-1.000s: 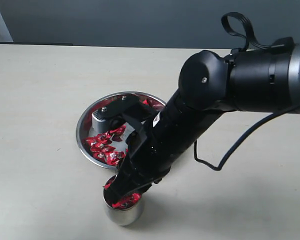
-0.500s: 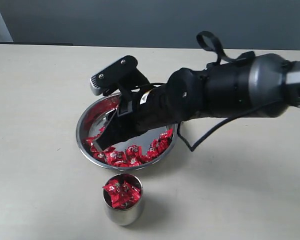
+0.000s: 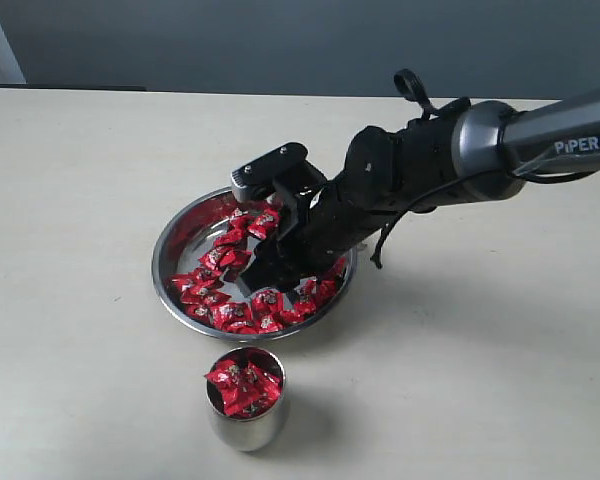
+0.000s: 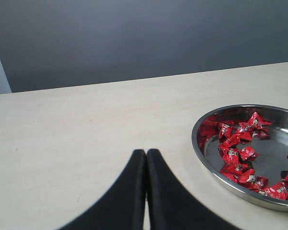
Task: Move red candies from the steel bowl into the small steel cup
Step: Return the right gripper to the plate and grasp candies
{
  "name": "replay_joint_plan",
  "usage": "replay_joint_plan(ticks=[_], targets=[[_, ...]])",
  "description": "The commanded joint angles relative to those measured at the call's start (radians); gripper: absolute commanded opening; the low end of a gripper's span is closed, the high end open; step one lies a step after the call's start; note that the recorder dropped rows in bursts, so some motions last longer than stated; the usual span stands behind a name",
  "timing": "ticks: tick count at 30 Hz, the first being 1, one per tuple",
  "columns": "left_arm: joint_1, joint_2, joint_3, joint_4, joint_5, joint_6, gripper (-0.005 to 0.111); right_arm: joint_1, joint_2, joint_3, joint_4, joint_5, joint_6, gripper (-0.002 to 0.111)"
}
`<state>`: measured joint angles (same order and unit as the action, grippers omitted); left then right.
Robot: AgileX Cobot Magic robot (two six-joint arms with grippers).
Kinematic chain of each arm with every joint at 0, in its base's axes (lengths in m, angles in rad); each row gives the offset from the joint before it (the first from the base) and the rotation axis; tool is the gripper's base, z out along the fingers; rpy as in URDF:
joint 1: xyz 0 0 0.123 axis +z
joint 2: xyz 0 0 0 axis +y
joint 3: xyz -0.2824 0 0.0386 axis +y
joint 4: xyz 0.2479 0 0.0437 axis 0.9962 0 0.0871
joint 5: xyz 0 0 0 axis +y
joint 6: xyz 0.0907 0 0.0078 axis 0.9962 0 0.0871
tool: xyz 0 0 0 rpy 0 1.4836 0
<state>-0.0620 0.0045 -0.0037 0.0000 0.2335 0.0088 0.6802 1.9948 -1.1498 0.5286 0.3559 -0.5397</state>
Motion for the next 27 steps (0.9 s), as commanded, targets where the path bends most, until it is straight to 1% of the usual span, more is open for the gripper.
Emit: replay_joint_plan(ticks=[1,7,14,27], targets=[[-0.001,-0.004,0.004,-0.005,-0.003,0.000,0.000,-0.004,0.017,-0.005,0.016,0.001,-0.005,0.046],[-0.001,-0.004,0.004,-0.005,-0.003,0.000,0.000,-0.004,0.025,-0.007,0.049,0.003,-0.007,0.046],[-0.001,-0.004,0.004,-0.005,-0.003,0.000,0.000,-0.004,0.025,-0.045,0.089,0.073,-0.007,0.046],[-0.001,-0.004,0.004,-0.005,-0.003,0.000,0.000,-0.004,0.082,-0.051,0.090,0.117,-0.009,0.046]])
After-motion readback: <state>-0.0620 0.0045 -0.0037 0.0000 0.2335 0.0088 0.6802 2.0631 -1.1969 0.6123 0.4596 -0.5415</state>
